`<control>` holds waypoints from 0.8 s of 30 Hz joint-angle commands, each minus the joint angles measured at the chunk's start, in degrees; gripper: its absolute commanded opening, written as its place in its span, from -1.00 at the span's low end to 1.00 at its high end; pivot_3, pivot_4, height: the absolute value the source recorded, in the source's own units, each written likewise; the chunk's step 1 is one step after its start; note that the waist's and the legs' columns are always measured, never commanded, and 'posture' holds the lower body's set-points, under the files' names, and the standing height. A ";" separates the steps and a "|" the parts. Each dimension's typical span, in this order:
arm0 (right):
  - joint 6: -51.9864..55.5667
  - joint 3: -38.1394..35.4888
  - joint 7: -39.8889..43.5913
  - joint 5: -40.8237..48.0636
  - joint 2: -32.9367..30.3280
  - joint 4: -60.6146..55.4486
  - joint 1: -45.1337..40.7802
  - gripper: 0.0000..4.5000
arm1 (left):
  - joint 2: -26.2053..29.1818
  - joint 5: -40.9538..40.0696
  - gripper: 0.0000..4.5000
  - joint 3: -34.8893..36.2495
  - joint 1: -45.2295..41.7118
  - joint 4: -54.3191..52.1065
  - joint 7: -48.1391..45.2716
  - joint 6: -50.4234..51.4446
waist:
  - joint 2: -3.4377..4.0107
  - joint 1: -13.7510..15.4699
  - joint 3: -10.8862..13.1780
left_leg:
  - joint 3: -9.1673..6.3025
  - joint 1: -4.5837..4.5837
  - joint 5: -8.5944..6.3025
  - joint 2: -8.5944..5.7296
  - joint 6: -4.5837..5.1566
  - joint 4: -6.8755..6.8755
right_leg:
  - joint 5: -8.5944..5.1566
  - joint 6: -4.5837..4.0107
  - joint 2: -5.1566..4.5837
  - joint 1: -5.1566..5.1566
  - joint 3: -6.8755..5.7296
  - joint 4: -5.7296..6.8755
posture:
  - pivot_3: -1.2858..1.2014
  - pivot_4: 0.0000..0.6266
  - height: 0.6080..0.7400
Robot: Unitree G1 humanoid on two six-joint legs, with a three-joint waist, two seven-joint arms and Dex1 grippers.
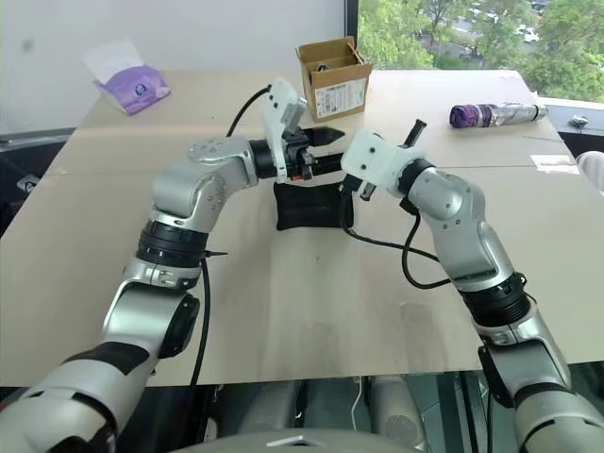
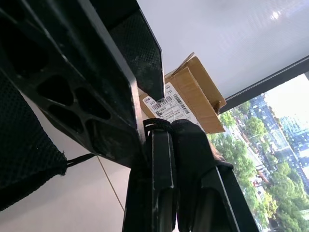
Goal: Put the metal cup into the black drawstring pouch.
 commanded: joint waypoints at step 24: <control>1.46 -1.50 -0.34 -1.00 0.28 -3.91 -1.51 -1.00 | -2.30 6.39 -0.04 -0.84 -3.72 5.75 -4.84 -7.86 | 0.00 -0.06 0.00 | -0.03 0.00 0.00 0.00 0.00 0.05 | 0.00 0.00 0.01 0.01 -0.03 0.05 | 0.03 -0.52 1.00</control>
